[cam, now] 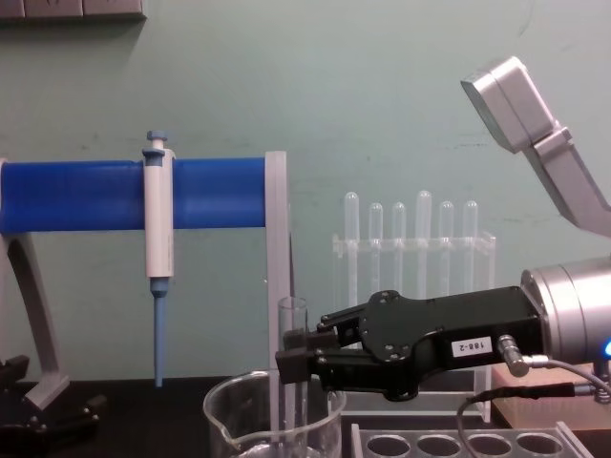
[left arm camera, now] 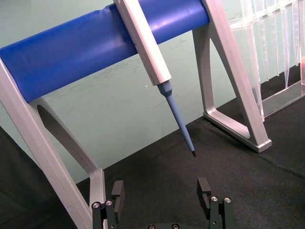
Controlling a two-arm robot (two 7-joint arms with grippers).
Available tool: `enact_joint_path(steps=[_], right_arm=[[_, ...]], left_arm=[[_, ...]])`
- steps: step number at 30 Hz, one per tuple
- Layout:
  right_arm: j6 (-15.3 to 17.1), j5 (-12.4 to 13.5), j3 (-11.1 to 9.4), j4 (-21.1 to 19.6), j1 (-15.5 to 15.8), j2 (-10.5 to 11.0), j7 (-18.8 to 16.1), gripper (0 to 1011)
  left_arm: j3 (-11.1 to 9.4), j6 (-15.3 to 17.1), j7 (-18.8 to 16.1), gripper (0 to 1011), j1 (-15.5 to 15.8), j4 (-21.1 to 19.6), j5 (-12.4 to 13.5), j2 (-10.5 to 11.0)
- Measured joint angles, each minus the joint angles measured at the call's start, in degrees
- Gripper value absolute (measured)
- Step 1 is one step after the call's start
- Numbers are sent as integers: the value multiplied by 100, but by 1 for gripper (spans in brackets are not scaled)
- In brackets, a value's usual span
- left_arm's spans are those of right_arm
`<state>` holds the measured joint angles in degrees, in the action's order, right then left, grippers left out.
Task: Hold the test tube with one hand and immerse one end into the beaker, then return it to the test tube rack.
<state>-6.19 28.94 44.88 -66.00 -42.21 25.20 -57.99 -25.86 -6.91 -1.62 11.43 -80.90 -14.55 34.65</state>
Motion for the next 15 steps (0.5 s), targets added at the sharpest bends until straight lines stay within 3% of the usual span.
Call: enact_joint_path(steps=[15], right_arm=[[0, 0, 0, 0, 0, 0, 0, 233]], left_arm=[[0, 0, 0, 1000, 0, 0, -1, 0]])
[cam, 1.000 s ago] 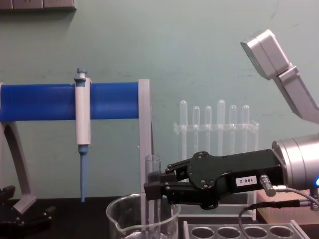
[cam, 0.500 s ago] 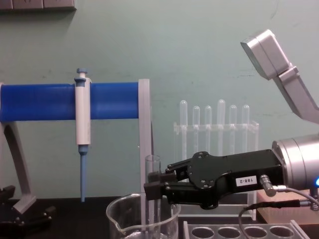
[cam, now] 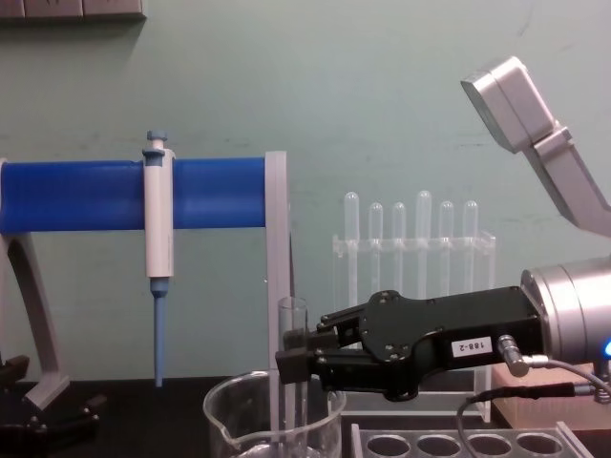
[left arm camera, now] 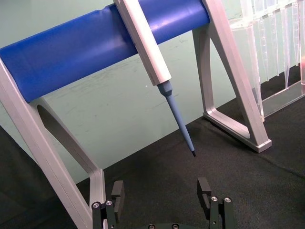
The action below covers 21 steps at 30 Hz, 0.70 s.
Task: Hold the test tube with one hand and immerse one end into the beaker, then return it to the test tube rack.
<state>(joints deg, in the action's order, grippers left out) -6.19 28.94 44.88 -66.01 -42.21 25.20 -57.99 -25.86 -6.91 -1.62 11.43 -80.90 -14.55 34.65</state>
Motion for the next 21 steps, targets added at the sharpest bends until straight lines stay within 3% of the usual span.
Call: enact_joint_path(steps=[21], right_arm=[[4, 7, -38, -27, -6, 0, 13, 233]], left_arm=[[0, 0, 0, 1000, 0, 0, 0, 0]])
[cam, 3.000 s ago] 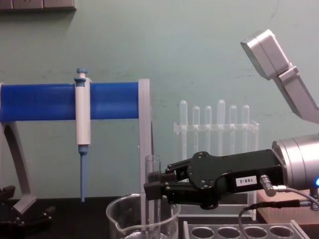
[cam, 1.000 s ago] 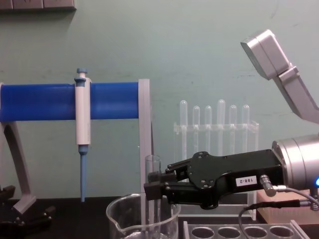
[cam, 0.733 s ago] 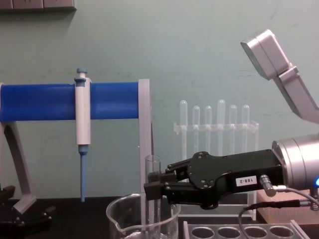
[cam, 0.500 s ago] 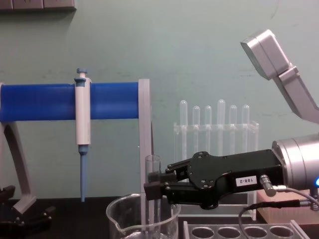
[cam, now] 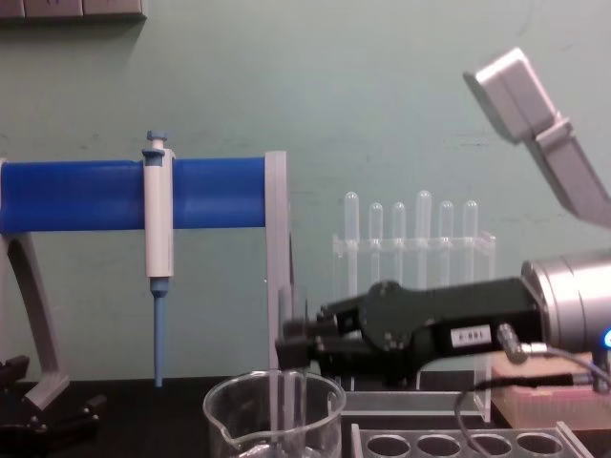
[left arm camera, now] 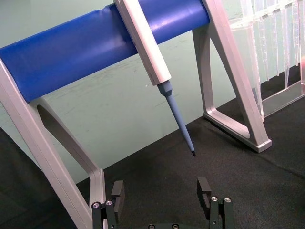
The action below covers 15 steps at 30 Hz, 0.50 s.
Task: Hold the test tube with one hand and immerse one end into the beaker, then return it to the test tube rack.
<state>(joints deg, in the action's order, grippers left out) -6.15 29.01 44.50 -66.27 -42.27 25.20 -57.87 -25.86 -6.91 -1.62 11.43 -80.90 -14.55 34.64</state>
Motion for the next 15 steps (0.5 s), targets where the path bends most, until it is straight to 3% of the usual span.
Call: enact_joint_path(steps=[9, 15], right_arm=[[100, 218, -226, -442, -39, 145, 55, 233], [263, 387, -394, -939, -87, 374, 143, 233]], left_arm=[[0, 0, 0, 1000, 0, 0, 0, 0], [0, 0, 0, 1000, 0, 0, 0, 0]])
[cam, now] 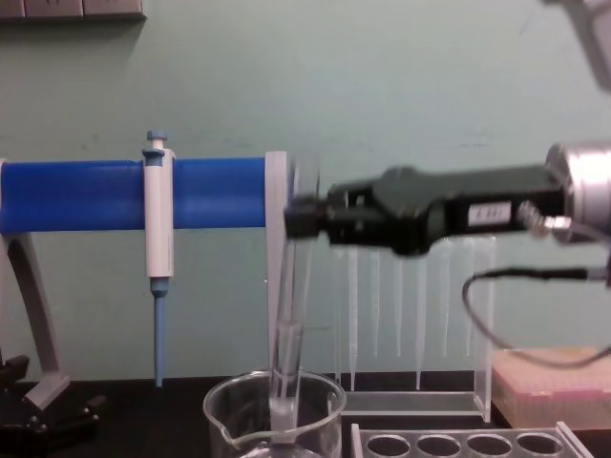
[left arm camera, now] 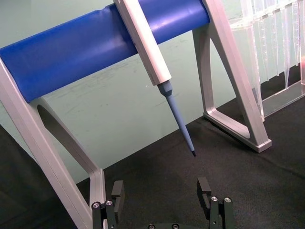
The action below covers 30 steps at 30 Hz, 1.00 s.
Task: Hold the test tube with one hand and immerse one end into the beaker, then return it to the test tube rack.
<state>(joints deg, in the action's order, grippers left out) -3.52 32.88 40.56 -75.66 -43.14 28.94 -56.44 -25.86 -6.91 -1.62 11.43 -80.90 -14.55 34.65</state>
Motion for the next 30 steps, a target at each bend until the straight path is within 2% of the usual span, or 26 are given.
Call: enact_joint_path(steps=[1, 4, 8, 14, 15, 18, 20, 25, 30], right_arm=[[0, 0, 0, 0, 0, 0, 0, 234], [109, 145, -120, -327, -5, 217, 21, 233], [175, 261, -215, -561, 17, 407, 53, 233], [261, 428, -426, -1023, 187, 923, 142, 234], [261, 456, -482, -1134, 259, 1073, 159, 233], [248, 470, -563, -1276, 378, 1290, 203, 233], [184, 447, -661, -1419, 565, 1522, 318, 233], [82, 443, -790, -1497, 855, 1742, 399, 233], [23, 437, -823, -1461, 1017, 1780, 391, 233]], left_arm=[[0, 0, 0, 1000, 0, 0, 0, 0], [0, 0, 0, 1000, 0, 0, 0, 0], [0, 0, 0, 1000, 0, 0, 0, 0], [0, 0, 0, 1000, 0, 0, 0, 0], [0, 0, 0, 1000, 0, 0, 0, 0], [0, 0, 0, 1000, 0, 0, 0, 0], [0, 0, 0, 1000, 0, 0, 0, 0], [0, 0, 0, 1000, 0, 0, 0, 0], [0, 0, 0, 1000, 0, 0, 0, 0]])
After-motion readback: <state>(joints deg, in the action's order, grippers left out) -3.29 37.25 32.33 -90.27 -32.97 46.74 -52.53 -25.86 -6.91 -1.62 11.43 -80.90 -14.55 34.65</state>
